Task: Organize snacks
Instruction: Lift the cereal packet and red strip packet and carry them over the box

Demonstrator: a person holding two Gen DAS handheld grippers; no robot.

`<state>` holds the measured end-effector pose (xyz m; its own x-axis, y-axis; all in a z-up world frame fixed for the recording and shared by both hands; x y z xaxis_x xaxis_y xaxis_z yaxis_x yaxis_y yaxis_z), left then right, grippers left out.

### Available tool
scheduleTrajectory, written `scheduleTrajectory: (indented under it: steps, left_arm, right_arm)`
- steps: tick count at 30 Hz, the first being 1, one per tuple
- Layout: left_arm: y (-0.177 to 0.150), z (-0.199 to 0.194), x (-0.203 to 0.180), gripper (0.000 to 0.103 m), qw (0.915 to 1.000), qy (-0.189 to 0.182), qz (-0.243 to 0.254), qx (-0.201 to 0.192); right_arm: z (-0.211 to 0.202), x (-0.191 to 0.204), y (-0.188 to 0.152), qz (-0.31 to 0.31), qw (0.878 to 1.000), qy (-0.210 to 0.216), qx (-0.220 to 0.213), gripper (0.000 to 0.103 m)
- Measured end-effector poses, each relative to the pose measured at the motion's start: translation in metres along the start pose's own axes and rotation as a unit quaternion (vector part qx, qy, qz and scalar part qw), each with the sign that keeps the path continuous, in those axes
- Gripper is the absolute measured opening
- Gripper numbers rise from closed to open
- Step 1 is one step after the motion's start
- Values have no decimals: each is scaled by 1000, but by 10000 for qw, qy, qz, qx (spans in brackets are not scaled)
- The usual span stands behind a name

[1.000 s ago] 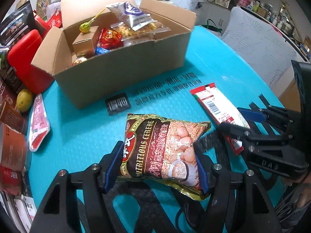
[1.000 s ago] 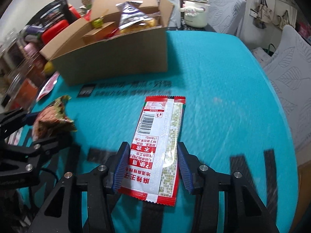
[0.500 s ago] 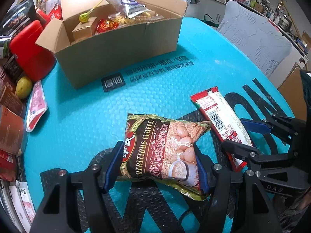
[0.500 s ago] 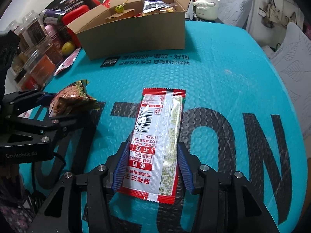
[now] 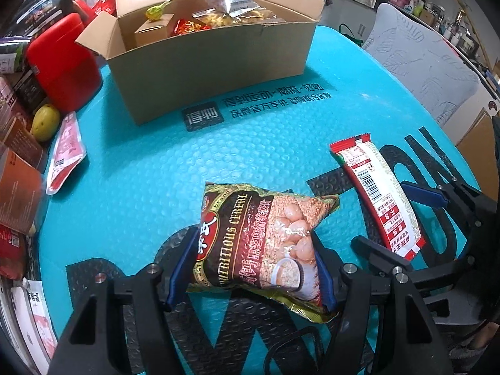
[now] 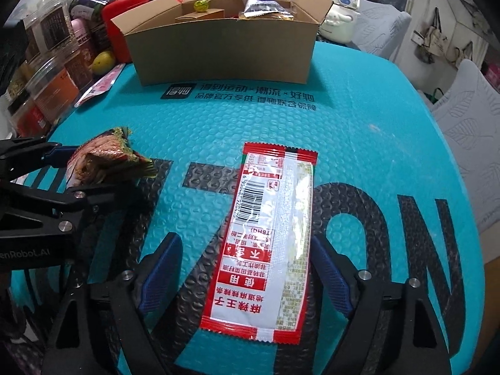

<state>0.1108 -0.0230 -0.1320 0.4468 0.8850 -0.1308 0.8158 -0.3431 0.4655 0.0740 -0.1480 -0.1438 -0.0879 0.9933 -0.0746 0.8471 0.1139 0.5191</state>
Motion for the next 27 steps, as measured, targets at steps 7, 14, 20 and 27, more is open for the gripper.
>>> scheduleTrajectory:
  steps: [7,14,20,27]
  left_arm:
    - [-2,-1,0,65,10000,-18,6,-50]
    - [-7,-12,-1,65,9999,-38,3,-145]
    - [-9,-28,-10,65,9995,-96,85,-295]
    - [-7,-55,-22,65,9979,-141,223,-598]
  right_arm:
    - [-7,3,-2,26,9997,-57,-240,49]
    - [-16,-3,-6,360,9985,268,-309,47]
    - [-36,-3,-10,557,9949,663,-520,46]
    - [-68,-1,-7,630,9896,985,-841,46]
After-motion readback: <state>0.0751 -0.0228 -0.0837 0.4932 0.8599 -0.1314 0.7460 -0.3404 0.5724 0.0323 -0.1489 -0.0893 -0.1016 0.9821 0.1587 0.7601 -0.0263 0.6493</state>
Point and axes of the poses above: each gripper's, at about its wrist camera, not at the fingertips, and z roughly the way its jaws point, x to its left, y to its top, the point moved 4 cm from there along z, roughly the way its jaws point, and after that the axes turned 4 degrees about -y, right-handed, at the moved point
